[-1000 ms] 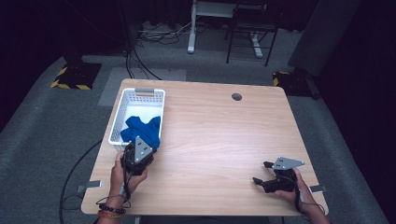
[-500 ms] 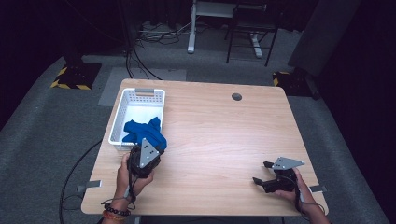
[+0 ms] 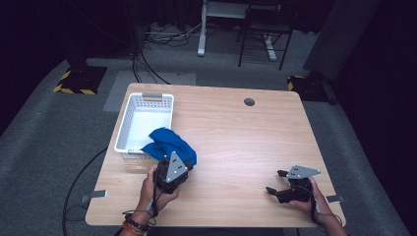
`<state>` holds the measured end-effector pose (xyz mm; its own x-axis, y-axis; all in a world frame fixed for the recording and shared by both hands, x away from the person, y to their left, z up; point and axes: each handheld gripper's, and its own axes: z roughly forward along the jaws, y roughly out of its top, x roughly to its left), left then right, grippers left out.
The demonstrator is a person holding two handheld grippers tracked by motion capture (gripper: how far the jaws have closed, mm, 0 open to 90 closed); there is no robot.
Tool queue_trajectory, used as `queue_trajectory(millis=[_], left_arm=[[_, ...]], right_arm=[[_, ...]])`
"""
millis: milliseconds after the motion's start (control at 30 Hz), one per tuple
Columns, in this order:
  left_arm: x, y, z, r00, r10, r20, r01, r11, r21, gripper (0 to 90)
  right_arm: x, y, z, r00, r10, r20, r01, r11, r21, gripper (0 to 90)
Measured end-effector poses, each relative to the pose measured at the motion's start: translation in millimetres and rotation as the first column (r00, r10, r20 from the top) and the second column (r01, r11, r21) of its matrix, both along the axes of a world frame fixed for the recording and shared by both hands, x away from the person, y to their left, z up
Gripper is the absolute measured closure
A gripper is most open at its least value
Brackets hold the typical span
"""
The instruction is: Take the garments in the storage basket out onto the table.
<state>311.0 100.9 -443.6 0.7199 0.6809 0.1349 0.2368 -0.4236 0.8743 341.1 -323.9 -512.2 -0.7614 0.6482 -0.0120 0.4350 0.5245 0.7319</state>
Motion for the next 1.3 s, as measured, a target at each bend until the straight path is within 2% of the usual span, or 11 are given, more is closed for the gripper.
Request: queue_trajectory(millis=[167,300,333,433,533,633,867,1067,1167,1233,1300], left_arm=[[-0.5,-12.2,-3.7,0.9986,-0.052,-0.009,0.052,0.9987,0.0,85.9],[1.1,-25.4,-12.8,0.9949,-0.09,-0.046,0.09,0.9959,0.008,85.9],[2.2,-29.5,-17.2,0.992,-0.106,-0.068,0.106,0.9944,-0.004,85.9],[2.4,-44.4,-27.7,0.9859,-0.137,-0.096,0.142,0.989,0.042,85.8],[2.2,-50.9,-29.8,0.9818,-0.156,-0.108,0.161,0.9864,0.034,85.9],[0.5,-60.8,-33.9,0.9772,-0.179,-0.114,0.186,0.9808,0.058,85.8],[-2.0,-71.6,-39.9,0.9659,-0.215,-0.144,0.228,0.9707,0.077,85.8],[-4.5,-87.4,-45.1,0.9547,-0.249,-0.163,0.264,0.9615,0.077,85.7],[-5.6,-94.0,-49.1,0.9488,-0.264,-0.174,0.284,0.9533,0.103,85.6],[-5.4,-97.4,-51.0,0.9477,-0.263,-0.18,0.283,0.9543,0.095,85.6],[-5.5,-100.6,-51.6,0.9449,-0.274,-0.179,0.295,0.9494,0.107,85.6]], right_arm=[[0.1,0.0,0.0,1.0,0.001,0.0,-0.001,1.0,0.0,16.2],[0.1,0.0,0.0,1.0,0.001,0.0,-0.001,1.0,0.0,16.2],[0.1,0.0,0.0,1.0,0.001,0.0,-0.001,1.0,0.0,16.2],[0.1,0.0,0.0,1.0,0.001,0.0,-0.001,1.0,0.0,16.2],[0.1,0.0,0.0,1.0,0.001,0.0,-0.001,1.0,0.0,16.2],[0.1,0.0,0.0,1.0,0.001,0.0,-0.001,1.0,0.0,16.2],[0.1,0.0,0.0,1.0,0.001,0.0,-0.001,1.0,0.0,16.2],[0.1,0.0,0.0,1.0,0.001,0.0,-0.001,1.0,0.0,16.2],[0.1,0.0,0.0,1.0,0.001,0.0,-0.001,1.0,0.0,16.2],[0.1,0.0,0.0,1.0,0.001,0.0,-0.001,1.0,0.0,16.2],[0.1,0.0,0.0,1.0,0.001,0.0,-0.001,1.0,0.0,16.2]])
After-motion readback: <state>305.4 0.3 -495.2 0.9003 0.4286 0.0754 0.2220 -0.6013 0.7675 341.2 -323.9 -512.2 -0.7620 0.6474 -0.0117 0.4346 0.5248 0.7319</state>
